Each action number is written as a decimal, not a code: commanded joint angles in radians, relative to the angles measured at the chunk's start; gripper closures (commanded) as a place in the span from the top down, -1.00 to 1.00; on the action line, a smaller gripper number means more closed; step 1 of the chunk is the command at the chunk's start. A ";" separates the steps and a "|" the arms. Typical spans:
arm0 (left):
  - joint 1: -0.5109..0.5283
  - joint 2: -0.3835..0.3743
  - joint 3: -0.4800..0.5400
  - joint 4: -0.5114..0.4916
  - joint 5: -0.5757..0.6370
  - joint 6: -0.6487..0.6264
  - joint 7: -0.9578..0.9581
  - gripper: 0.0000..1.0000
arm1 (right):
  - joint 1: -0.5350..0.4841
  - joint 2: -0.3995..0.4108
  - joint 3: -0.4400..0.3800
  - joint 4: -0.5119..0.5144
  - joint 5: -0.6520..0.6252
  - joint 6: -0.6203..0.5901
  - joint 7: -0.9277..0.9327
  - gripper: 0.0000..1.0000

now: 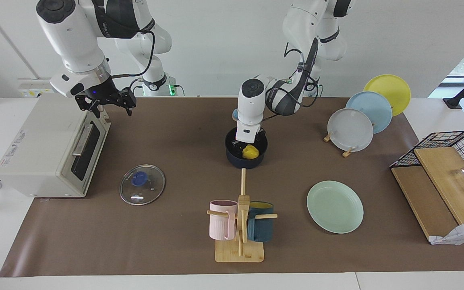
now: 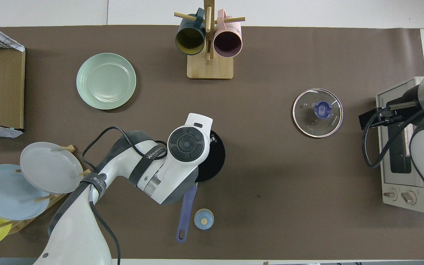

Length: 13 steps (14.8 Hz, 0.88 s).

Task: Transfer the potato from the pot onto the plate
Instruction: 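Grasp the yellow potato inside the pot with the left gripper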

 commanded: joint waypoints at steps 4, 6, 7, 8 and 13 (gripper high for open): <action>0.003 -0.038 -0.002 0.019 0.027 -0.061 0.033 -1.00 | -0.019 -0.018 0.010 -0.018 0.025 0.012 0.008 1.00; 0.001 -0.089 -0.002 0.020 0.019 -0.113 0.064 -1.00 | -0.019 -0.018 0.011 -0.018 0.025 0.012 0.008 1.00; 0.000 -0.106 -0.002 0.020 0.018 -0.130 0.073 -1.00 | -0.019 -0.018 0.010 -0.018 0.025 0.012 0.008 1.00; 0.000 -0.121 -0.003 0.022 0.016 -0.147 0.087 -1.00 | -0.019 -0.018 0.010 -0.018 0.025 0.012 0.008 1.00; 0.042 -0.166 0.002 0.147 -0.041 -0.330 0.200 -1.00 | -0.019 -0.018 0.010 -0.018 0.025 0.012 0.008 1.00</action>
